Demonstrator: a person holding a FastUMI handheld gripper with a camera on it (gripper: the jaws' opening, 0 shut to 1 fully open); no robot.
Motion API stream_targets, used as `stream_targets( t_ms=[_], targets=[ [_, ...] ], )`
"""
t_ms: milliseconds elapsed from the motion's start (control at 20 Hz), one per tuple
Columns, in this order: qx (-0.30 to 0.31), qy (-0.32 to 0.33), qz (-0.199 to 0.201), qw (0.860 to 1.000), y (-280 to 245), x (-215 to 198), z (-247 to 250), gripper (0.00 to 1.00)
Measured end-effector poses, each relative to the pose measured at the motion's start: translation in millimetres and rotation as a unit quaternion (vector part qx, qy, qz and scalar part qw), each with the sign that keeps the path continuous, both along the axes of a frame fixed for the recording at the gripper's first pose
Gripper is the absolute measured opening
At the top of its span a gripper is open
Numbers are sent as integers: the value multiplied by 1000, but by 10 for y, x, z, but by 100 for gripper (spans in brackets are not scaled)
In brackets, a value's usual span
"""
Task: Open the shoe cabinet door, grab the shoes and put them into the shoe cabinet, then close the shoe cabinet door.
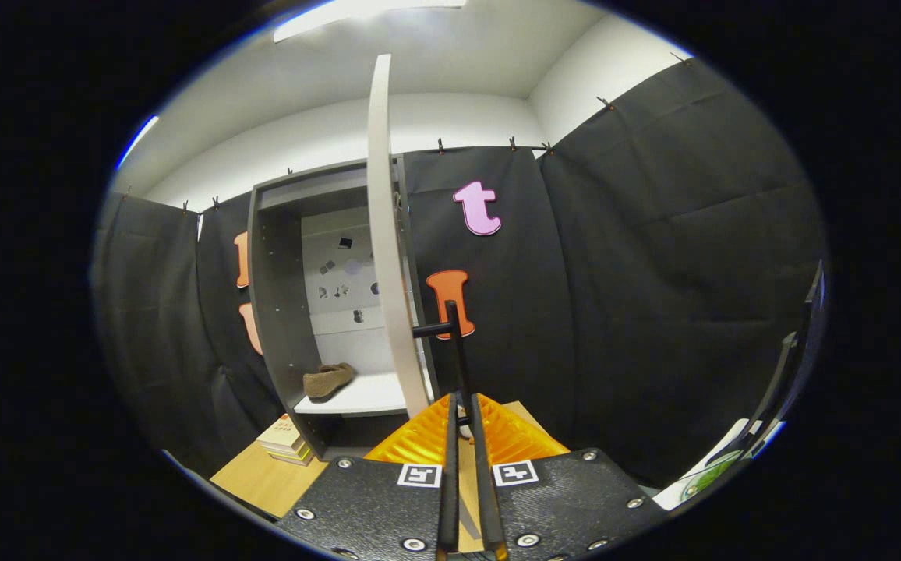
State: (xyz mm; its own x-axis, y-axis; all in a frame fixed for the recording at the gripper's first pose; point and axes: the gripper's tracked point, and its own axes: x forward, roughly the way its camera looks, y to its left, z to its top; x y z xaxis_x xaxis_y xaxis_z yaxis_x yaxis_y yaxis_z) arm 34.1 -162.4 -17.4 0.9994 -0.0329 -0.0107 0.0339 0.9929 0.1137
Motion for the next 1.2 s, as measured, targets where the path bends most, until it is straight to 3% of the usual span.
stream_targets(
  t_ms=[250, 550, 900, 1200],
  targets=[
    [-9, 7, 1, 1000, 529, -336, -33, 10],
    [-16, 40, 27, 999, 1431, -400, -383, 10],
    [-24, 114, 81, 990, 2303, -270, -1118, 10],
    [-24, 187, 101, 977, 2503, 40, -1943, 14]
  ],
)
